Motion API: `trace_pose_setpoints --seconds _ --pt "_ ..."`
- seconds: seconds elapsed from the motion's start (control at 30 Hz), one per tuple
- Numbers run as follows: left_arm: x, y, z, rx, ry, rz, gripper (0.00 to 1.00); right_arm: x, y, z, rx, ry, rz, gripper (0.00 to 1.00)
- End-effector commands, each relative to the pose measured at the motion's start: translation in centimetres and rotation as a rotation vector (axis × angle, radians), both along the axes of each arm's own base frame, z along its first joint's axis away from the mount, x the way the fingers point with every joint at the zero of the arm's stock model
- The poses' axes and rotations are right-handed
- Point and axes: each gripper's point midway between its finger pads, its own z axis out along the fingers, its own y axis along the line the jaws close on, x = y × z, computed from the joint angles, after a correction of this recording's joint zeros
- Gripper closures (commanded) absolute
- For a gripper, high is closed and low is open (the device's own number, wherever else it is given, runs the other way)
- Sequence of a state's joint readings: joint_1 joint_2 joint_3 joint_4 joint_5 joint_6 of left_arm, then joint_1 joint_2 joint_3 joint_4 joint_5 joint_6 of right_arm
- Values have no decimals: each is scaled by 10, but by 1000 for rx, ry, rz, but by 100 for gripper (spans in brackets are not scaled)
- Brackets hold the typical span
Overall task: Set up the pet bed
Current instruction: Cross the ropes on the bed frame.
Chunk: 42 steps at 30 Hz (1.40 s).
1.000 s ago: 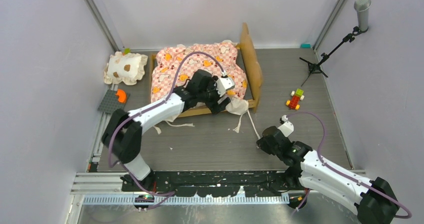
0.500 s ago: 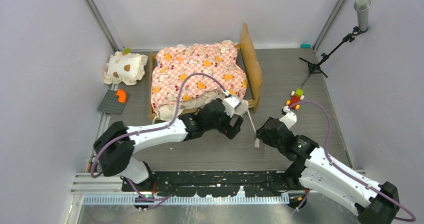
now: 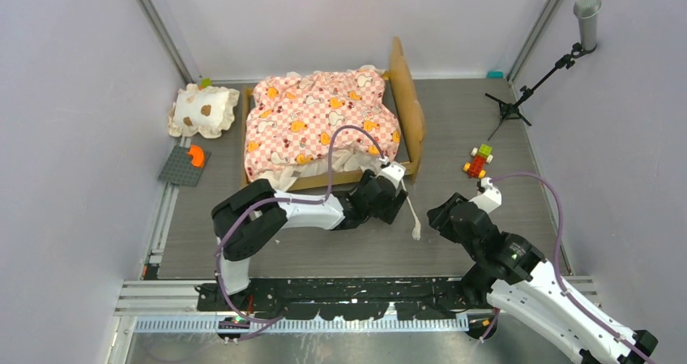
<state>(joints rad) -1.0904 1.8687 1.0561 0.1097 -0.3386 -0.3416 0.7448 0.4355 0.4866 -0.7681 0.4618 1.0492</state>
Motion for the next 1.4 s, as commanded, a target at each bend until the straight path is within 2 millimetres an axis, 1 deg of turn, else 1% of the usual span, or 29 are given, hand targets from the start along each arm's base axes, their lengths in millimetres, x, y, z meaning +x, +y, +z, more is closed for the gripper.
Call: trace_pose_setpoints --seconds 0.0,0.07,0.17,0.3,0.43,0.47,0.5,0.57,0.63,0.7,0.77,0.83,0.97,1.17,1.3,1.37 --pt "24 -25 32 -89 -100 53 23 -1 -6 3 -20 -5 -20 51" --pt "23 -23 26 -68 -87 54 32 -1 -6 3 -19 -5 -20 51" --pt "17 -15 13 -47 -55 58 44 -1 -6 6 -12 -16 -20 51" --pt "1 -7 -4 -56 1 63 45 0 -7 8 -13 -24 -18 51" --pt "-13 -10 -16 -58 30 44 39 -1 -7 8 -20 -20 -16 51" --pt "-15 -12 -18 -54 32 40 39 -1 -8 7 -21 -18 -16 51" --pt "-16 -13 -22 -45 34 37 42 -1 -8 8 -21 -18 -17 51" --pt "-19 -12 -25 -28 41 36 56 -1 -8 9 -19 -21 -17 51" --pt "-22 -9 -27 -16 51 37 74 -2 -9 10 -18 -23 -18 51" --pt "-26 -3 -29 -9 66 39 86 -2 -10 11 -14 -27 -21 51" --pt "-31 2 -28 -15 80 40 96 -2 -11 11 -11 -31 -24 51" --pt "-38 6 -24 -32 96 34 100 -3 -11 10 -11 -32 -26 51" --pt "-53 7 -8 -81 117 12 100 -2 -10 10 -3 -33 -27 51" --pt "-76 5 12 -104 119 -22 100 0 -5 12 12 -37 -17 51" --pt "-85 8 26 -125 109 -22 100 1 1 9 12 -23 1 51" --pt "-87 8 34 -150 105 -17 100 2 4 6 11 -14 10 51"
